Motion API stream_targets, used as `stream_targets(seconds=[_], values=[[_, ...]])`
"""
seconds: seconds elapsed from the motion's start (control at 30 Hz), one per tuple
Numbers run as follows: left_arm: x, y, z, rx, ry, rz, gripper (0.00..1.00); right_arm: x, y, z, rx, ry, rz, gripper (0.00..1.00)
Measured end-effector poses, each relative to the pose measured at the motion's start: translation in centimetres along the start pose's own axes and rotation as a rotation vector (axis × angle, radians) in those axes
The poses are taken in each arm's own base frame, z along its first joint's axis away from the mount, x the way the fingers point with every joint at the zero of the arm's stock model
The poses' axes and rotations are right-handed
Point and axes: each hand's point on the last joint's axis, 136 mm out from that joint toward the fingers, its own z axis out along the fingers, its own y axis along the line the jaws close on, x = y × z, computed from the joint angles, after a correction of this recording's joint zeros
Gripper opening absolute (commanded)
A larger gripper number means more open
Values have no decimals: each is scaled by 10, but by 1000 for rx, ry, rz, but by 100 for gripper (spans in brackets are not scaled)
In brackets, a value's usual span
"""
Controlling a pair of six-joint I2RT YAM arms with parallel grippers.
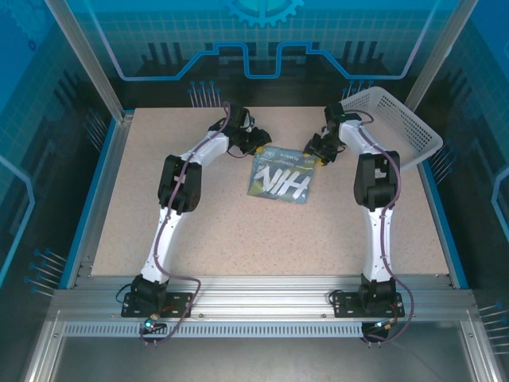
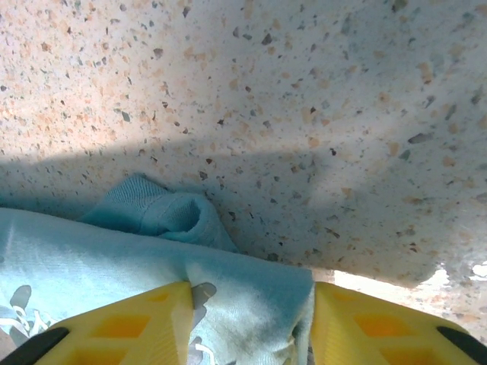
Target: Fold and stack the t-shirts
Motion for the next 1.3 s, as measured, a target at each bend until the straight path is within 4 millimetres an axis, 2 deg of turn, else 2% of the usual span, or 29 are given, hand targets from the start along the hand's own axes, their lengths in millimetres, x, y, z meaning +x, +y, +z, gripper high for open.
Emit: stream_targets(seconds=[0.27, 0.43, 0.53, 0.63, 0.77, 0.93, 1.17, 1.23, 1.3], values=[[3, 3, 1, -10, 13, 14, 0, -1, -1, 3, 2, 0, -5, 11], [5, 2, -6, -20, 8, 15, 0, -2, 0, 3, 6, -6, -9, 4], [11, -4, -23, -29, 0, 14, 0, -1, 3, 1, 13, -16, -19, 2], [15, -19, -47, -17, -16, 24, 0, 1, 11, -5, 6, -26, -35, 1], [23, -38, -79, 3, -38, 30, 0, 5, 29, -23, -17, -55, -68, 0], [29, -47, -104, 2, -60, 28, 0, 11, 48, -49, -49, -84, -99, 1], [29, -39, -114, -18, -64, -3, 0, 5, 64, -64, -78, -104, -113, 1], [23, -33, -112, -31, -63, -23, 0, -1, 69, -61, -92, -106, -117, 2], [14, -25, -103, -44, -64, -39, 0, -8, 70, -48, -96, -98, -117, 4]])
